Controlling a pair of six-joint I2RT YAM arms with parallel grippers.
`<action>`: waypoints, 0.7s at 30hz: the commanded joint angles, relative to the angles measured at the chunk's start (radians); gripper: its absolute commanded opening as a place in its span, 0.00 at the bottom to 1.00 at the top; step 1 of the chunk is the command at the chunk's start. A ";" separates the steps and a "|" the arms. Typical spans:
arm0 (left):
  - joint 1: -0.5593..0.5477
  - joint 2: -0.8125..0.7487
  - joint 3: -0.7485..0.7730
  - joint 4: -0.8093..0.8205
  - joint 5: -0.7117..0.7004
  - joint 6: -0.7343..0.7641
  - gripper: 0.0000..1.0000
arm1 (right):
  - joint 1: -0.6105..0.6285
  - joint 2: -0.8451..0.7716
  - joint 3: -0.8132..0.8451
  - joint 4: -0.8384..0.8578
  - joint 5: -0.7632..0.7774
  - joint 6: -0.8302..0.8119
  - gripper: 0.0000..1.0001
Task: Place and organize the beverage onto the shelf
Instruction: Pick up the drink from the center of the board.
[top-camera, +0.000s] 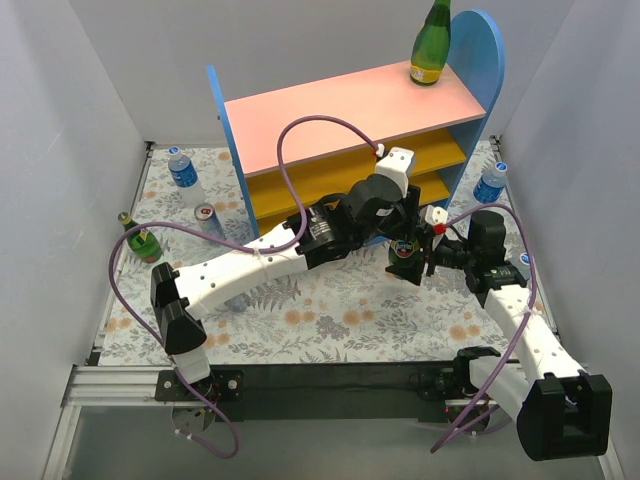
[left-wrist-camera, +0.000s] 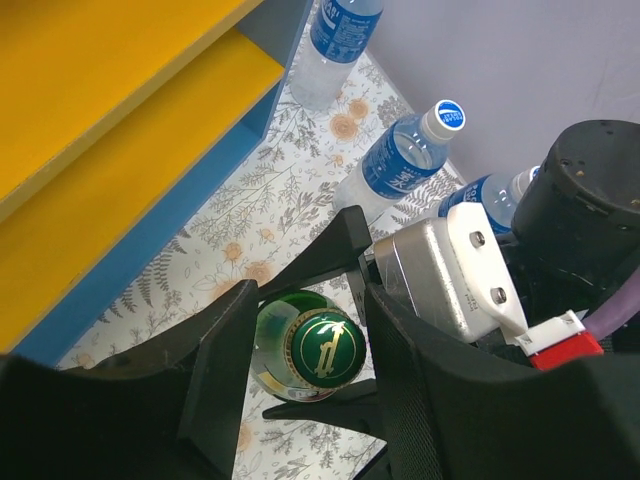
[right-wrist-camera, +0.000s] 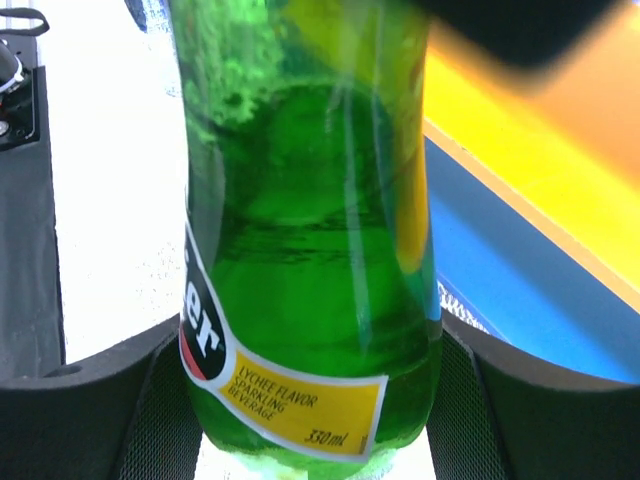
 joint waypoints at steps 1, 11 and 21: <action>-0.013 -0.086 -0.008 0.096 0.041 -0.040 0.46 | 0.005 -0.029 0.030 0.053 -0.037 -0.008 0.01; -0.013 -0.141 -0.015 0.088 -0.013 -0.013 0.60 | -0.004 -0.040 0.036 0.033 -0.025 -0.009 0.01; -0.013 -0.205 -0.025 0.037 -0.019 0.046 0.62 | -0.008 -0.046 0.053 -0.013 -0.013 -0.032 0.01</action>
